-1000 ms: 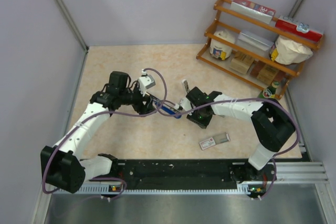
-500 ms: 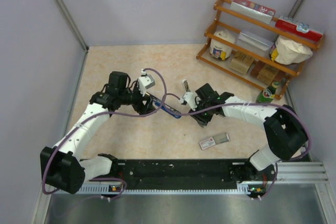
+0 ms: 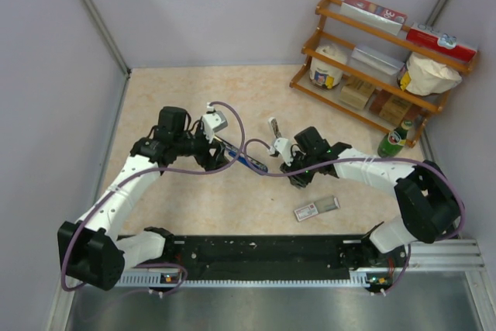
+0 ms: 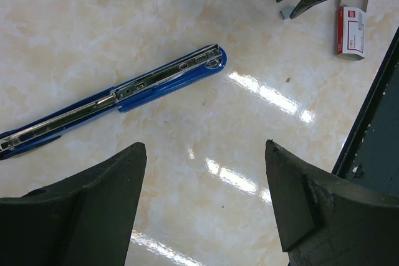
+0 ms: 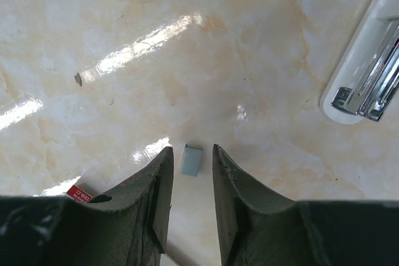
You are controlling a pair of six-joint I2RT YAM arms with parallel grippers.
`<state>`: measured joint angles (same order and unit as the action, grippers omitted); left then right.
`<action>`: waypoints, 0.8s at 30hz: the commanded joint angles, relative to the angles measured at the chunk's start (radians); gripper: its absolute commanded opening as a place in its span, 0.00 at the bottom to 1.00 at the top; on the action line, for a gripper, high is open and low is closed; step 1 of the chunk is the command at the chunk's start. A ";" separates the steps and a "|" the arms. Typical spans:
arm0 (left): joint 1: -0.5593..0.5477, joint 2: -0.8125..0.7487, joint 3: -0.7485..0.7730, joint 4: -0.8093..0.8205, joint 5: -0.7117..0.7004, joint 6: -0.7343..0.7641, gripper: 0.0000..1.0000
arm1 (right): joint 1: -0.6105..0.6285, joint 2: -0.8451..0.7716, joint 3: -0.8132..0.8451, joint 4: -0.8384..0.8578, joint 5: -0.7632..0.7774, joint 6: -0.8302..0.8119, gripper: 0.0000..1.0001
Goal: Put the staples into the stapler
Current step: Adjust the staple at the center of the board.
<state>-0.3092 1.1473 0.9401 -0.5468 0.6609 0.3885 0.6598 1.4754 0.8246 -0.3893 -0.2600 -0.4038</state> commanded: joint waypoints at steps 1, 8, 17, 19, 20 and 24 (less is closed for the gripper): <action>0.007 -0.023 -0.007 0.035 0.022 0.007 0.81 | 0.000 0.003 0.021 -0.006 -0.002 0.010 0.31; 0.007 -0.026 -0.018 0.048 0.026 0.006 0.81 | -0.003 0.022 0.021 -0.051 0.019 -0.001 0.30; 0.009 -0.026 -0.027 0.057 0.034 0.004 0.82 | -0.003 0.057 0.038 -0.022 0.034 0.031 0.28; 0.009 -0.026 -0.029 0.061 0.036 0.004 0.82 | -0.005 0.062 0.042 -0.022 0.033 0.036 0.28; 0.009 -0.024 -0.029 0.061 0.037 0.006 0.82 | -0.003 0.065 0.044 -0.020 0.031 0.037 0.29; 0.009 -0.023 -0.029 0.061 0.040 0.003 0.83 | -0.002 0.068 0.048 -0.017 0.031 0.045 0.29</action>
<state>-0.3073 1.1473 0.9211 -0.5232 0.6720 0.3882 0.6582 1.5333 0.8268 -0.4343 -0.2298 -0.3809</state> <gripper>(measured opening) 0.823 0.288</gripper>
